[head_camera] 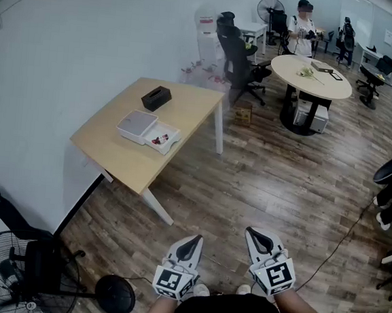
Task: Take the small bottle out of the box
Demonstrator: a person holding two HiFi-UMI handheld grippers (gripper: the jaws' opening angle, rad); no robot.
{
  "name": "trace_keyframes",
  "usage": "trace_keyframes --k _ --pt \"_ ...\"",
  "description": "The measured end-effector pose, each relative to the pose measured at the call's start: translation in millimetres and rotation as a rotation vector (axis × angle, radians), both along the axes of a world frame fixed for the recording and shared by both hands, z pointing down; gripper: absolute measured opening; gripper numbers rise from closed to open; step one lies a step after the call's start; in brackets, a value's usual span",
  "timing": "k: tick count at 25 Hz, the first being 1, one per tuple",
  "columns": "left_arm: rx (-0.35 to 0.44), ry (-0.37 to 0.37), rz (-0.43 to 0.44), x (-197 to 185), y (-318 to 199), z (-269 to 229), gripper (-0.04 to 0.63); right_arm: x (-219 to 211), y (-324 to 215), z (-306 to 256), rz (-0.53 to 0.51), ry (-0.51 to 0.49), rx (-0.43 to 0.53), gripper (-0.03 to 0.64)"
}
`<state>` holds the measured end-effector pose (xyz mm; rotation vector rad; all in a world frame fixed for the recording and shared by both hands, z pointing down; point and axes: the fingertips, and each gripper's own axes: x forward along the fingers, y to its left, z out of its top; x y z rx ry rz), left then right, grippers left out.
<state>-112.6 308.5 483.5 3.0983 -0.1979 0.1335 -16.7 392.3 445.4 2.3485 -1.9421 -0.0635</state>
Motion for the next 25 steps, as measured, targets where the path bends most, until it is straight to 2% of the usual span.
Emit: trace_keyframes --k 13,23,25 --pt "0.002 0.032 -0.008 -21.9 -47.4 -8.5 0.009 -14.1 -51.2 4.3 0.035 0.017 -0.012 0.012" --pt "-0.015 0.046 -0.010 -50.9 -114.3 -1.2 0.009 -28.7 -117.4 -0.5 0.061 0.019 0.045 0.015" --pt "-0.016 0.039 -0.016 -50.4 -125.1 0.9 0.009 -26.3 -127.8 -2.1 0.052 0.015 0.055 0.057"
